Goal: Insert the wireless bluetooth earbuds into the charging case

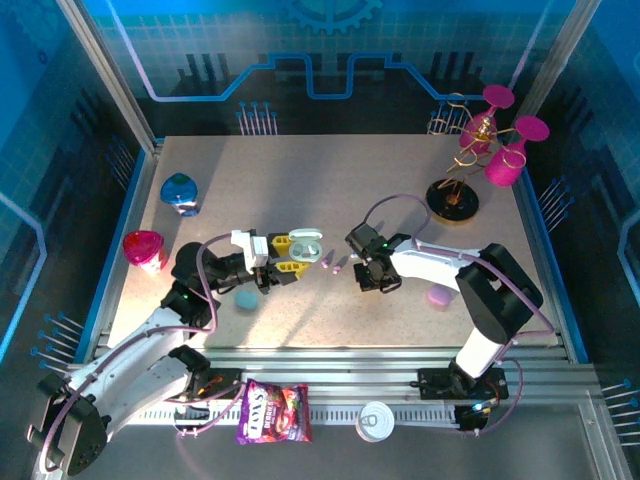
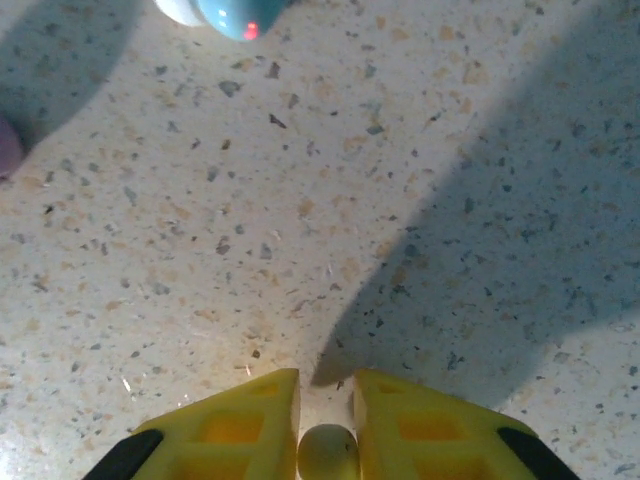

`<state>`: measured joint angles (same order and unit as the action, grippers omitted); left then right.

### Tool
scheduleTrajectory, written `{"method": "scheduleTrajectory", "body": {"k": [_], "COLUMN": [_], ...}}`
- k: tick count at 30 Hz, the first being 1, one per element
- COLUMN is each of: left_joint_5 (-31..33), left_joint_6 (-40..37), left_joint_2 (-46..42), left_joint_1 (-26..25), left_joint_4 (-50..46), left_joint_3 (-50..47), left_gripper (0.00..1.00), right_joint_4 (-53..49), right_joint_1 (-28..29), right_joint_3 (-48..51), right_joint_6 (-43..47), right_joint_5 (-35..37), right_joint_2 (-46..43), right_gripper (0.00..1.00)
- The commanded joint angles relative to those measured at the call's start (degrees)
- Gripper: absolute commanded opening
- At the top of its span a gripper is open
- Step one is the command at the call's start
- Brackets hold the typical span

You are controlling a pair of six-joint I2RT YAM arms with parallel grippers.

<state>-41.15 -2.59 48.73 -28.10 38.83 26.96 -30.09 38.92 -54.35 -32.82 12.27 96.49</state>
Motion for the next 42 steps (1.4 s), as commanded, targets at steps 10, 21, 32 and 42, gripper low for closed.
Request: {"method": "scheduleTrajectory", "body": {"k": [10, 21, 32, 42], "left_joint_5": [-0.2, -1.4, -1.4, -1.3], "left_joint_6": [-1.4, -1.6, -2.0, -2.1], "left_joint_2": [-1.9, -3.6, -3.5, -3.4], "left_joint_1": [-0.4, -0.5, -0.4, -0.4], "left_joint_4": [0.8, 1.5, 1.3, 1.3], "left_joint_3": [1.0, 0.9, 0.7, 0.6], "left_gripper": [0.18, 0.18, 0.18, 0.18], "right_joint_4": [-13.1, -27.3, -30.5, -31.5], "right_joint_1": [3.9, 9.8, 12.2, 13.0], "right_joint_3": [-7.1, -17.5, -21.6, -22.7], "right_joint_6": [1.3, 0.2, 0.0, -0.1], "right_joint_5": [11.0, 19.5, 19.4, 19.9], "right_joint_2": [-1.7, 6.7, 15.0, 18.2], "right_gripper": [0.37, 0.31, 0.26, 0.23]}}
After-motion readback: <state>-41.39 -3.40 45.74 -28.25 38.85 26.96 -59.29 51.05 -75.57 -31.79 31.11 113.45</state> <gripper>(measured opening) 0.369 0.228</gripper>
